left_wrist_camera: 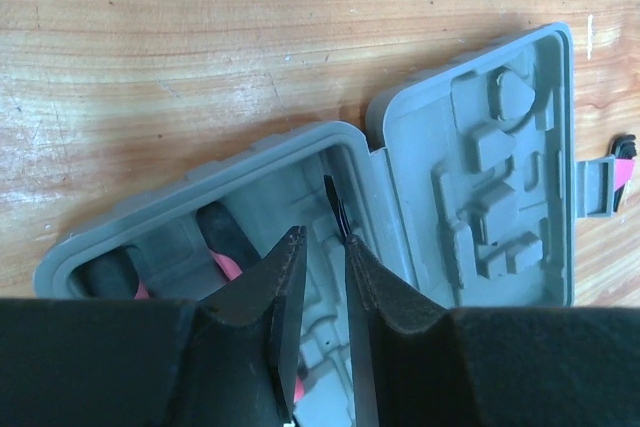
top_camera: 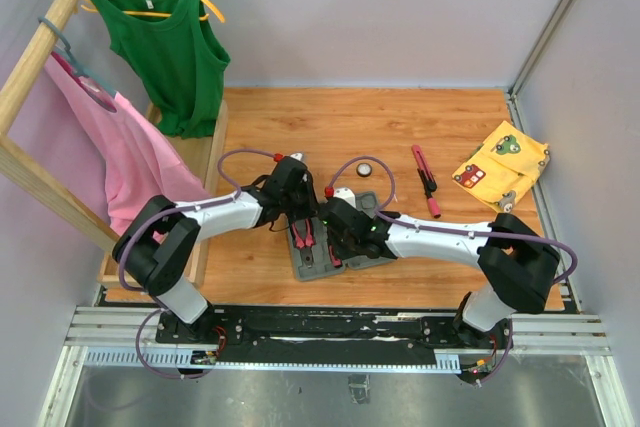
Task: Sort the tools into containers
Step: Adjust the screwdriver in the storage box.
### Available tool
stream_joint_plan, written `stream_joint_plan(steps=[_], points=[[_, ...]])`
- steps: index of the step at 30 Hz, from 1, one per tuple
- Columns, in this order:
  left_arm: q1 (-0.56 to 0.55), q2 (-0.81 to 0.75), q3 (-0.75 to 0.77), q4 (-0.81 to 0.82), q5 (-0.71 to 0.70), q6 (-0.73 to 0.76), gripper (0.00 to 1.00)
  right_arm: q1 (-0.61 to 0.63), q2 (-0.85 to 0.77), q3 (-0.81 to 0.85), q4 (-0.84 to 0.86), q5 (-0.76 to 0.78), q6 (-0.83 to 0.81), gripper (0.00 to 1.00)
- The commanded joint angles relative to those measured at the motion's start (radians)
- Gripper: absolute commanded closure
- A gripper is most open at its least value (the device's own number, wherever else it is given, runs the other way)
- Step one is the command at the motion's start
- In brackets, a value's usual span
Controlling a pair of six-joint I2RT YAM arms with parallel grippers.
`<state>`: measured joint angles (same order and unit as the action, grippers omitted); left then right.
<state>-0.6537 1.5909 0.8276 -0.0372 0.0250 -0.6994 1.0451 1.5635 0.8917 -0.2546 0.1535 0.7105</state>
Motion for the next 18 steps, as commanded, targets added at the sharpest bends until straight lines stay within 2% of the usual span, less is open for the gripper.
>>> stream_joint_plan(steps=[1, 18], points=[[-0.006, 0.029, 0.043, 0.022, 0.0, -0.003, 0.74, -0.006, 0.034, -0.059, -0.09, -0.009, 0.012, 0.86], [-0.023, 0.094, 0.061, 0.046, 0.011, -0.005, 0.77, -0.007, 0.044, -0.059, -0.079, -0.017, 0.01, 0.86]])
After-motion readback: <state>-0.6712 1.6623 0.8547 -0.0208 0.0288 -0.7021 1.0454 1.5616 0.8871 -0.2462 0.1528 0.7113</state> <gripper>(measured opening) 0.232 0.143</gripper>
